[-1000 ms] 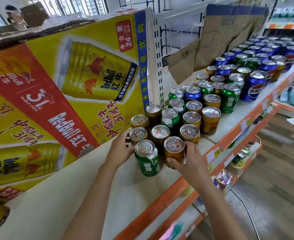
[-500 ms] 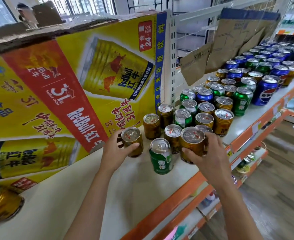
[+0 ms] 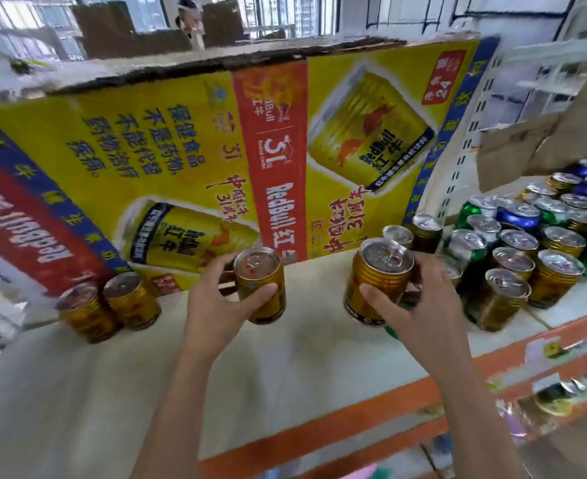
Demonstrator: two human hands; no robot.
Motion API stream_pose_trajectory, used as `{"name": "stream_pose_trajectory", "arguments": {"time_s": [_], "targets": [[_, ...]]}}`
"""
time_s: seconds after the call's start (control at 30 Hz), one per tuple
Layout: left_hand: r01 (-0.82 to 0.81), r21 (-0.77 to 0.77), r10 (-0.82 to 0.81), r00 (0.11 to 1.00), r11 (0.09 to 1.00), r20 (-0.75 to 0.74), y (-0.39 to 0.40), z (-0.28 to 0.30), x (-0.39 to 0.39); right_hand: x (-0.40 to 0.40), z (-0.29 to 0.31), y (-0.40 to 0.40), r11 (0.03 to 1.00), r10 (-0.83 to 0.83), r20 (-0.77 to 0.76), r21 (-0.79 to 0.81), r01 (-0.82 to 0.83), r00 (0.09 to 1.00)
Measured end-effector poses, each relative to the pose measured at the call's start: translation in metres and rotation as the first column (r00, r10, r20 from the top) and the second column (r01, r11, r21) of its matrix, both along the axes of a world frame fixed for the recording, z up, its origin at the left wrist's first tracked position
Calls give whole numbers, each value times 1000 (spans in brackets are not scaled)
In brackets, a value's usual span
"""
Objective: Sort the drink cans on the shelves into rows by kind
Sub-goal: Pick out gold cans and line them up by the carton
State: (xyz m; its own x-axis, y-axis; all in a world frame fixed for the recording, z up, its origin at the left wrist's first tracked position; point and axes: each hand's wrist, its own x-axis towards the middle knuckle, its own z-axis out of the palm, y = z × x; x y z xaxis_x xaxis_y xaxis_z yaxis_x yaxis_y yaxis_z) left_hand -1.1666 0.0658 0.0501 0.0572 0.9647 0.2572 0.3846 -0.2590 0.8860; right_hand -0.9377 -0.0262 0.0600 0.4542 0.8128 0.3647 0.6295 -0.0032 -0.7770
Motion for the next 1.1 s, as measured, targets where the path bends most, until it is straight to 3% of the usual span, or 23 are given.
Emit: {"name": "stream_pose_trajectory", "arguments": {"time_s": [0.13, 0.3, 0.47, 0.67, 0.9, 1.0, 1.1], "targets": [[-169, -67, 171, 985, 983, 25, -21, -19, -56, -47, -38, 25, 974, 172, -73, -139, -181, 982], [-350, -131, 353, 936, 928, 0, -44, -42, -123, -115, -76, 45, 863, 416, -148, -245, -441, 897], [-453, -154, 463, 886, 878, 34, -46, -61, -182, -177, -90, 64, 735, 591, -238, -234, -636, 771], [-480, -235, 502, 864, 845, 42, -20, -70, -233, -228, -87, 96, 625, 681, -335, -195, -756, 650], [-398, -215, 400, 916, 892, -36, 4, -67, -253, -246, -72, 124, 572, 729, -256, -281, -771, 634], [-393, -204, 397, 917, 897, -18, 11, -65, -248, -252, -74, 125, 622, 690, -249, -277, -732, 680], [-409, -180, 401, 913, 895, -77, 15, -63, -234, -265, -87, 123, 731, 586, -176, -306, -610, 791]]}}
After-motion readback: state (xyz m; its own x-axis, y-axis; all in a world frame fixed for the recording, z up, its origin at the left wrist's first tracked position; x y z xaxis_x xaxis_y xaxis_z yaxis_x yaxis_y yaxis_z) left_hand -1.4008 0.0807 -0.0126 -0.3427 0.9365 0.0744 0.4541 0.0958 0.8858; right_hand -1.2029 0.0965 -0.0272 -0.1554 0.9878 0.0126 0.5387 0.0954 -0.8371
